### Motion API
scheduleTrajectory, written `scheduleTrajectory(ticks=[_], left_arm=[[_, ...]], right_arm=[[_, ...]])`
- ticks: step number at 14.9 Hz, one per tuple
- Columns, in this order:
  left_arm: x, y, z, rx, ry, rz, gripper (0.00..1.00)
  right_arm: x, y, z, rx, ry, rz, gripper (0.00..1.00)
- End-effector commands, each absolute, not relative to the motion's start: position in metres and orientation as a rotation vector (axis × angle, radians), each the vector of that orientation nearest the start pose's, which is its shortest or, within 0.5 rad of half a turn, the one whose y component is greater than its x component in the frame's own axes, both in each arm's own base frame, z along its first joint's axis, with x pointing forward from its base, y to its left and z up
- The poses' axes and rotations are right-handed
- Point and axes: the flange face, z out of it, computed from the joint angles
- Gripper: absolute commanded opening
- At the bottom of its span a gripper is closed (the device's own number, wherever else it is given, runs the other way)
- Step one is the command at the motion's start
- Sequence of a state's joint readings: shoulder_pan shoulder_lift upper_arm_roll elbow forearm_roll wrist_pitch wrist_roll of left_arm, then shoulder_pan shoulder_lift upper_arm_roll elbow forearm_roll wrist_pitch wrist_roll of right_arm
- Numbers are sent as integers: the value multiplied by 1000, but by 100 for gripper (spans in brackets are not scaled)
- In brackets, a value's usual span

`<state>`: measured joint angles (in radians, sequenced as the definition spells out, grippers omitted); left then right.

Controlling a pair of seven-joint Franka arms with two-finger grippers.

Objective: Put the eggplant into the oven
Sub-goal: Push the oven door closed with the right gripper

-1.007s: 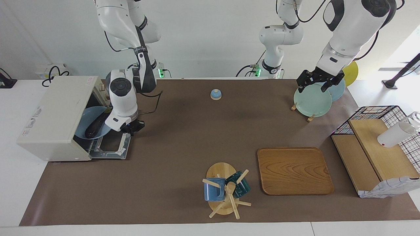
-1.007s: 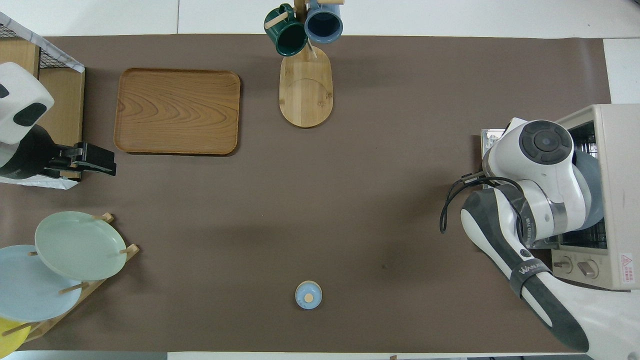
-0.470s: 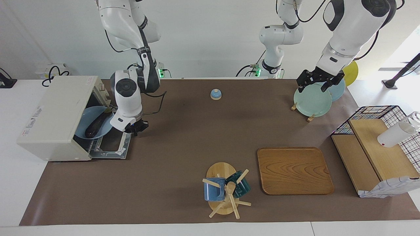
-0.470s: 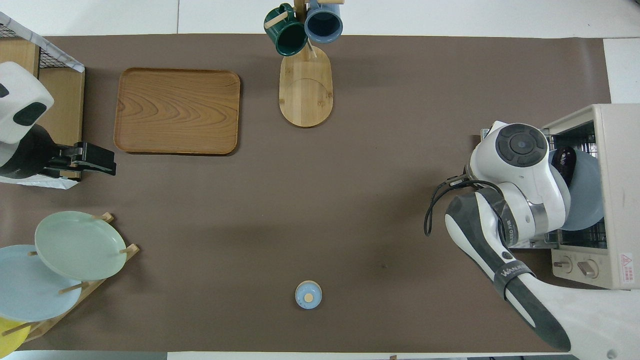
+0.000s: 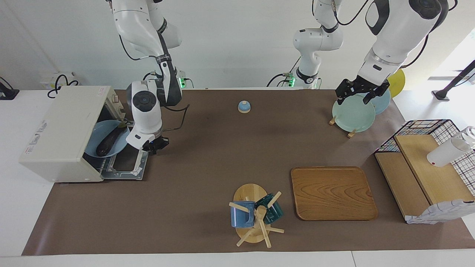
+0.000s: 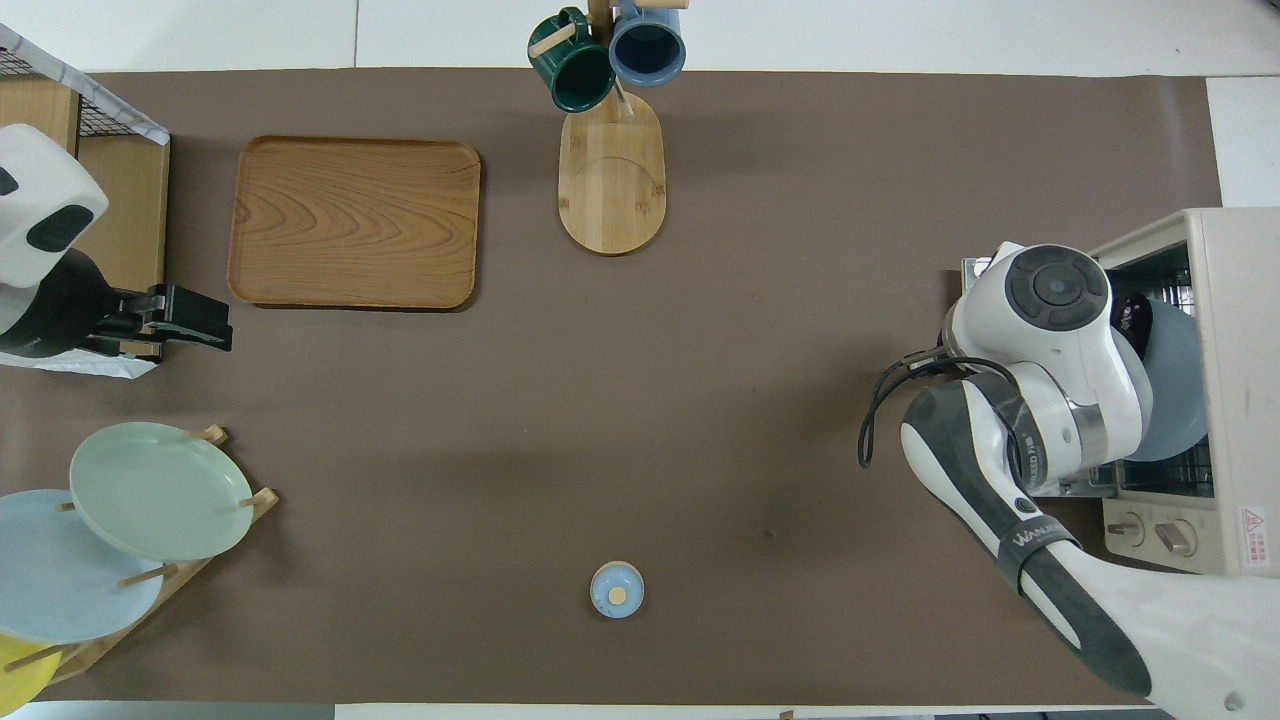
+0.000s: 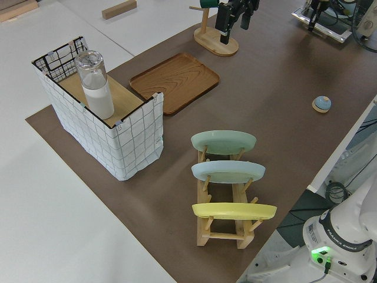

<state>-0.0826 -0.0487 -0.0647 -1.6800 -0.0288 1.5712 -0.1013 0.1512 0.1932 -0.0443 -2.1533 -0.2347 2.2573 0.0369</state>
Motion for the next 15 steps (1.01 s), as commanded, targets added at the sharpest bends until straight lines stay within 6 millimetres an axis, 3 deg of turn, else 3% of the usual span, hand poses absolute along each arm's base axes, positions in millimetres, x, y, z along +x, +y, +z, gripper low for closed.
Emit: scheduleTrajectory(ticks=[1, 5, 8, 12, 15], left_arm=[[527, -78, 603, -3151, 59, 80, 100], [527, -78, 603, -3151, 59, 80, 100], [527, -78, 603, -3151, 59, 80, 100], [527, -78, 603, -3151, 59, 80, 100], [527, -78, 603, -3151, 59, 80, 100]], right_arm=[[546, 37, 296, -3287, -370, 124, 0], [547, 31, 296, -3284, -383, 130, 0], [554, 35, 305, -3294, -504, 169, 0], [581, 20, 376, -3293, -610, 271, 0], [580, -7, 415, -3287, -615, 300, 0]])
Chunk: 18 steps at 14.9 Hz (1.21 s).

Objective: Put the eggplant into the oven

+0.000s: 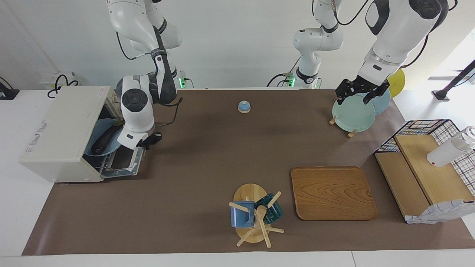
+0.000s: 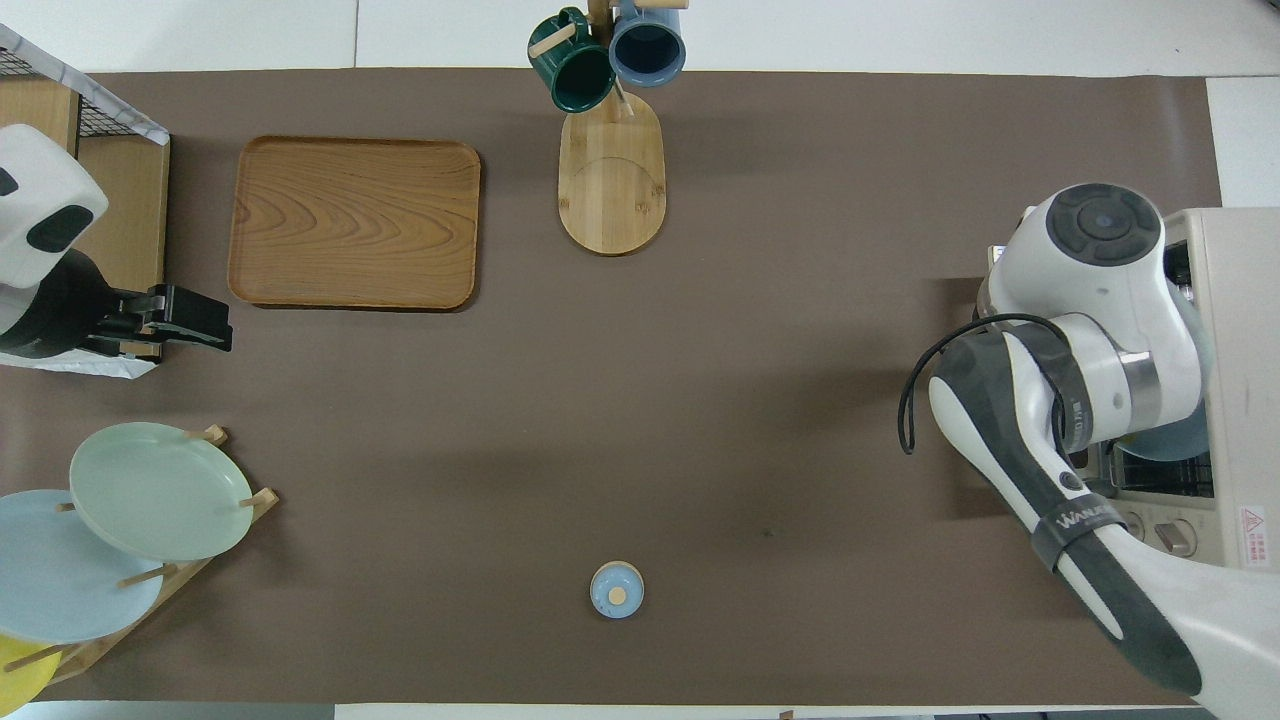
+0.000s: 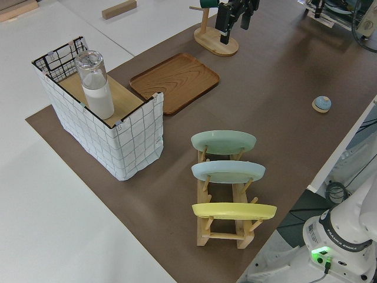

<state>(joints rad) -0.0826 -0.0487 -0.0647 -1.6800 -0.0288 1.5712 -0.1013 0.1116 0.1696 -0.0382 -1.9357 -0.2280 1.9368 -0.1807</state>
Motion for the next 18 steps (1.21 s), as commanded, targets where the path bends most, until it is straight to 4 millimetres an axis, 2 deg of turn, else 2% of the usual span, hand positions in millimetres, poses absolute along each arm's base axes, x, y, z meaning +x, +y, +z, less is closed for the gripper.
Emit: scheduleTrajectory(ticks=[1, 5, 8, 10, 13, 14, 15, 18], left_arm=[[527, -78, 604, -3151, 59, 78, 100], [527, -78, 603, -3151, 59, 80, 100], [527, -78, 603, -3151, 59, 80, 100], [527, -78, 603, -3151, 59, 80, 100], [527, -78, 603, -3151, 59, 80, 100], [527, -78, 603, -3151, 59, 80, 100], [527, -78, 603, -3151, 59, 80, 100], [527, -78, 604, -3151, 59, 78, 100]], right_arm=[[577, -17, 423, -3277, -620, 306, 0], [563, -58, 445, -3257, -624, 340, 0], [548, -76, 470, -3254, -591, 364, 0], [542, -84, 479, -3240, -565, 370, 0], [545, -71, 520, -3213, -527, 288, 0], [549, -68, 532, -3213, -523, 273, 5], [553, -64, 540, -3189, -500, 229, 12], [563, -51, 551, -3148, -456, 181, 22]])
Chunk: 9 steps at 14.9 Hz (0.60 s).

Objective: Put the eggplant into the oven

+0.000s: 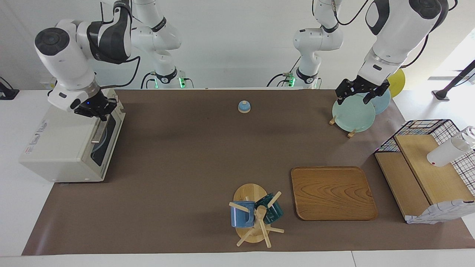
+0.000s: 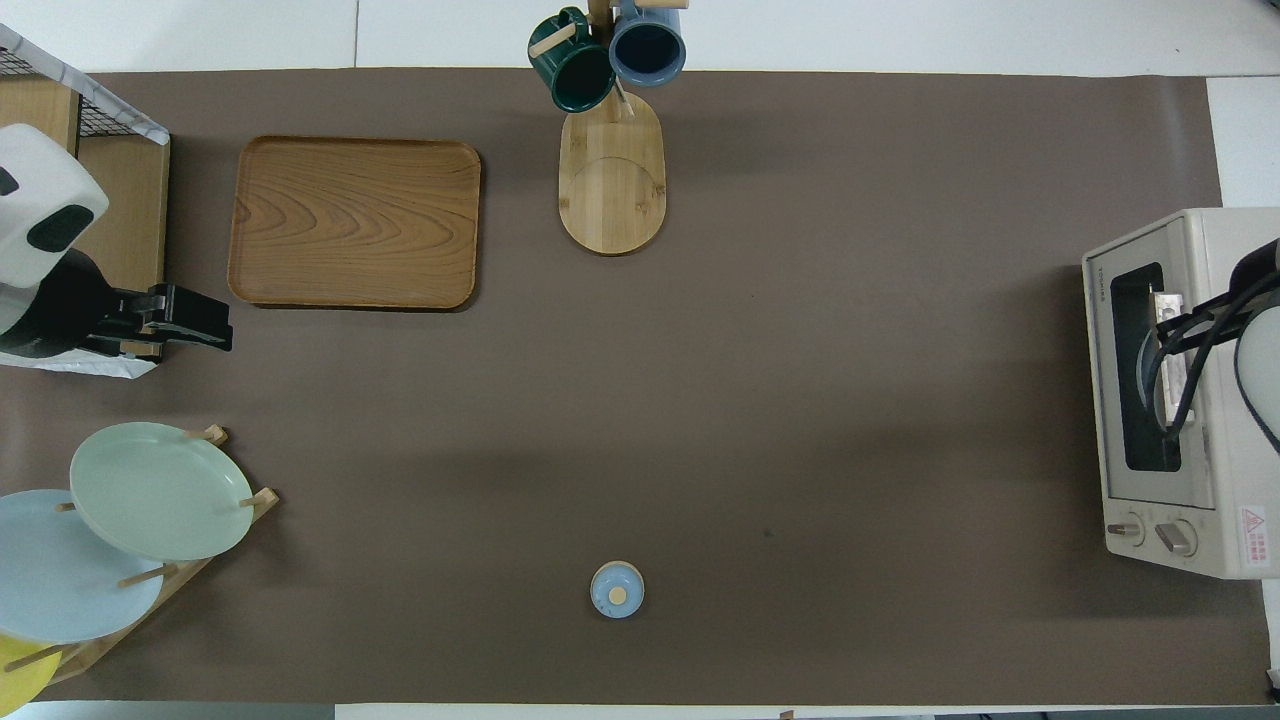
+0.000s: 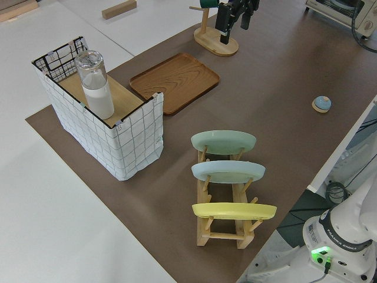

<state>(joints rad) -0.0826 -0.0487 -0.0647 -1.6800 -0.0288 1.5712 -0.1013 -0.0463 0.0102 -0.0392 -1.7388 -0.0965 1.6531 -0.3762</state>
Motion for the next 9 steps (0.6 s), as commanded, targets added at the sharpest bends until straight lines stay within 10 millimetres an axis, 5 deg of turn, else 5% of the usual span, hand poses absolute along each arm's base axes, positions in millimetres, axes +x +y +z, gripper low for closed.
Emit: scheduleTrajectory(ticks=[1, 2, 9], left_arm=[[527, -78, 603, -3151, 59, 80, 100], [527, -78, 603, -3151, 59, 80, 100], [527, -78, 603, -3151, 59, 80, 100]], right_arm=[[564, -44, 551, -3141, -471, 183, 45], [564, -43, 551, -3140, -471, 183, 99], [558, -16, 560, -3159, -353, 174, 100]])
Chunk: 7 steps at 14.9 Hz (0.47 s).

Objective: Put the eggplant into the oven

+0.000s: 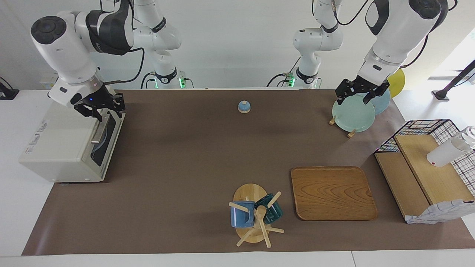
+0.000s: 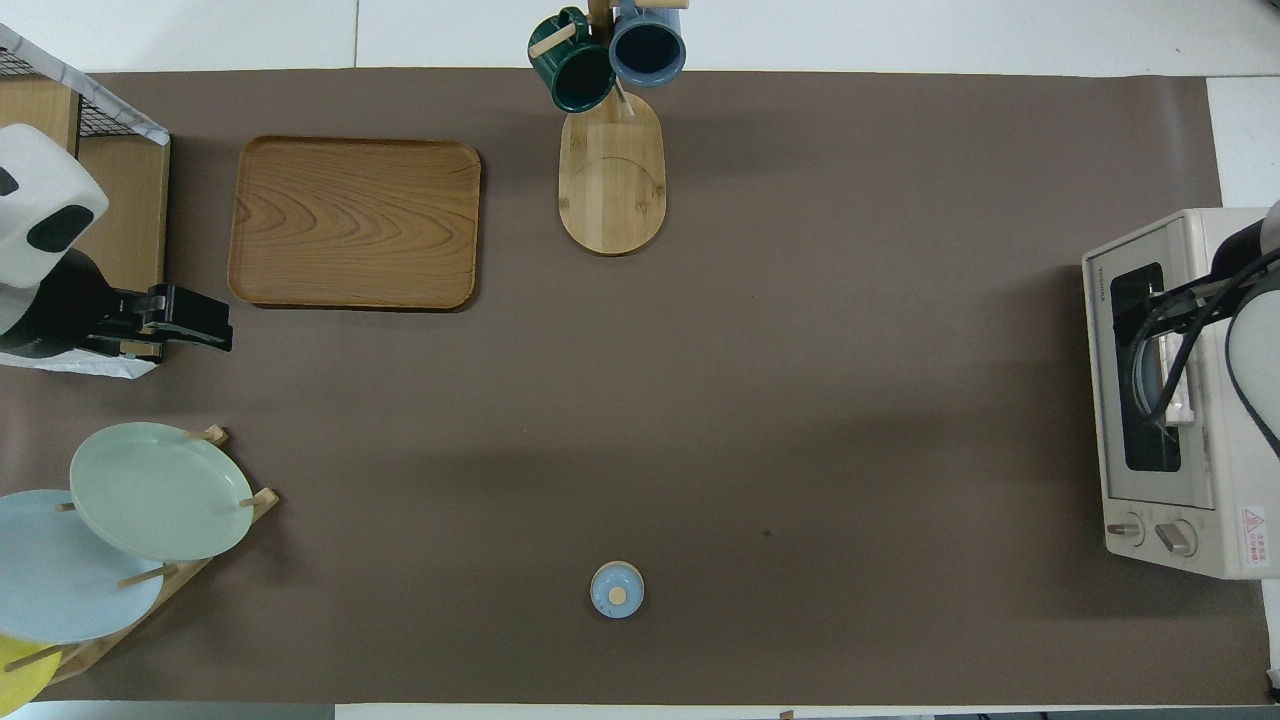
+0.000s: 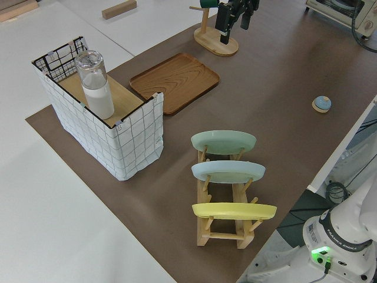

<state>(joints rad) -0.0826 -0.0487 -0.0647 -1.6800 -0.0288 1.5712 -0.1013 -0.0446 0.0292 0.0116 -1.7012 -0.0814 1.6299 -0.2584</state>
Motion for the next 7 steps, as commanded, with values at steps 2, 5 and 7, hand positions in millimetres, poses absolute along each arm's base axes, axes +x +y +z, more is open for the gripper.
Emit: scheduleTrajectory(ticks=[2, 5, 7], left_arm=[[527, -78, 603, -3151, 59, 80, 100], [527, -78, 603, -3151, 59, 80, 100], [527, -78, 603, -3151, 59, 80, 100]], right_arm=[[556, 10, 568, -3151, -350, 146, 100], [554, 11, 570, -3135, -328, 155, 100], [551, 0, 570, -3135, -297, 157, 100]])
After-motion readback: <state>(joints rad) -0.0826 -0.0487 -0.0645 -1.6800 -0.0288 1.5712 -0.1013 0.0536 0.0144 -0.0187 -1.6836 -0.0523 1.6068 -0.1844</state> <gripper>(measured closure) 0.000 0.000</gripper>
